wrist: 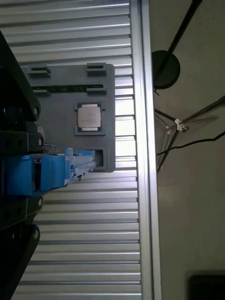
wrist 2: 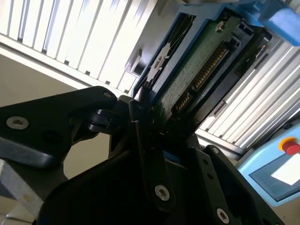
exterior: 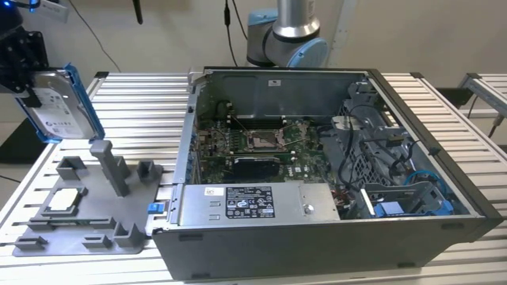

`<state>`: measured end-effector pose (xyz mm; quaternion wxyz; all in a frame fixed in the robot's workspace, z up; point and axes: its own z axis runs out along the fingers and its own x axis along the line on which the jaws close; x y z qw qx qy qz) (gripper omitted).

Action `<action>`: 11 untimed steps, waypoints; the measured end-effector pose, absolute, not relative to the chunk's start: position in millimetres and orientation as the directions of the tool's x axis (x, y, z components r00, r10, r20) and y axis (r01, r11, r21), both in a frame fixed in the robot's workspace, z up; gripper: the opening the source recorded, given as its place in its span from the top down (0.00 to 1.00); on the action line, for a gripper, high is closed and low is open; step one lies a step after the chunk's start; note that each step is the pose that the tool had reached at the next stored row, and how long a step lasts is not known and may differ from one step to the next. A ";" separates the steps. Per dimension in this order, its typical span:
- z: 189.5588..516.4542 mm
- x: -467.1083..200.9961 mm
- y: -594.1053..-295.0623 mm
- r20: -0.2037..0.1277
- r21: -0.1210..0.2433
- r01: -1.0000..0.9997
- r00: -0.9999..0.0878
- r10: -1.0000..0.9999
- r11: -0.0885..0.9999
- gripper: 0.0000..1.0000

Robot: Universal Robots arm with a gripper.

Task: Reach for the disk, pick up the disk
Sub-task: 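Pick up the disk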

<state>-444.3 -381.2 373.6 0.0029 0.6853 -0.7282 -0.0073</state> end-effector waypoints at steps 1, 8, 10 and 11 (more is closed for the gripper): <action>375.3 -444.3 -381.2 -0.006 0.015 -0.998 -0.061 -0.998 0.061 1.00; 387.3 -444.6 -381.2 -0.006 0.013 -0.998 -0.060 -0.998 0.060 1.00; 390.0 -444.6 -381.2 -0.006 0.012 -0.998 -0.060 -0.998 0.060 1.00; 391.3 -444.6 -381.2 -0.006 0.012 -0.998 -0.060 -0.998 0.060 1.00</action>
